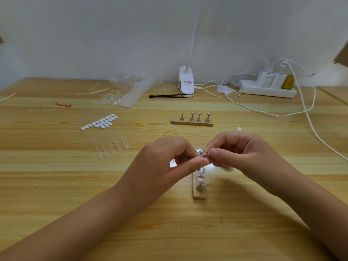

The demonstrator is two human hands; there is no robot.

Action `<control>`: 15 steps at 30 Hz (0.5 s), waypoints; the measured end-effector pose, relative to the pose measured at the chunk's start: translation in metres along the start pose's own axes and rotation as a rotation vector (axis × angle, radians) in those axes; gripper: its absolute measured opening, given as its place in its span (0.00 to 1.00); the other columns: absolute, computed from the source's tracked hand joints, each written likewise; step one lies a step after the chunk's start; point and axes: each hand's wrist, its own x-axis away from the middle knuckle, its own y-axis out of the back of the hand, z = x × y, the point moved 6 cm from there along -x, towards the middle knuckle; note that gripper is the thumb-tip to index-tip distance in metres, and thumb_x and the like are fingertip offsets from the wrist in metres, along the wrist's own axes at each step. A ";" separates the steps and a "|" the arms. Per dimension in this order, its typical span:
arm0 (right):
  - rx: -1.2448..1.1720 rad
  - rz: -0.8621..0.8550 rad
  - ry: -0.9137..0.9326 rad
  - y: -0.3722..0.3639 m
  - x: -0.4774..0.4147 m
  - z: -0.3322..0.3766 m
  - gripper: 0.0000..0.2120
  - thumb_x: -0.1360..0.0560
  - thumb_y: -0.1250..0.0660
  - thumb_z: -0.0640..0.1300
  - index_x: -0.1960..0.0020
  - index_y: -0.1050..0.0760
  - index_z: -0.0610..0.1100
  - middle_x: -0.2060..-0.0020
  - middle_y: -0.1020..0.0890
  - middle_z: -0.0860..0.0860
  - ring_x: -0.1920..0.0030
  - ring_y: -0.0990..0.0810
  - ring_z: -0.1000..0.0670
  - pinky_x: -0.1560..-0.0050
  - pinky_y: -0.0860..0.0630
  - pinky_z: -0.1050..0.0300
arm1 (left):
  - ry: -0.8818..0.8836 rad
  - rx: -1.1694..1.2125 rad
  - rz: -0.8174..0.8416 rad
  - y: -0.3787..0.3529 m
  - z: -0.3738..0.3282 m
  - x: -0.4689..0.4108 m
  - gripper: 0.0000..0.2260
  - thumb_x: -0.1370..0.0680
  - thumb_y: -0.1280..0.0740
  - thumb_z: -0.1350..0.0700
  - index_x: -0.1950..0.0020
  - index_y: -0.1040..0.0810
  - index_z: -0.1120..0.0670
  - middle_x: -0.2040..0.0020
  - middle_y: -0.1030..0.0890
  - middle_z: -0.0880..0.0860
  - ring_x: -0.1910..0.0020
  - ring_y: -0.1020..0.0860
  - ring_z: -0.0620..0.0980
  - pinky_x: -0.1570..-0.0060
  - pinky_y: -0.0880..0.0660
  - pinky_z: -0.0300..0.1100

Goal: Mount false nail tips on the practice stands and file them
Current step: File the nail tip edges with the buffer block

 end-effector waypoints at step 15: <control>0.395 0.013 0.108 -0.001 0.003 0.006 0.04 0.29 0.32 0.41 0.60 0.21 0.49 0.65 0.18 0.53 0.63 0.21 0.54 0.58 0.26 0.65 | -0.041 0.022 0.171 -0.014 0.000 0.001 0.13 0.21 0.37 0.48 0.59 0.19 0.53 0.65 0.27 0.35 0.64 0.26 0.38 0.61 0.29 0.32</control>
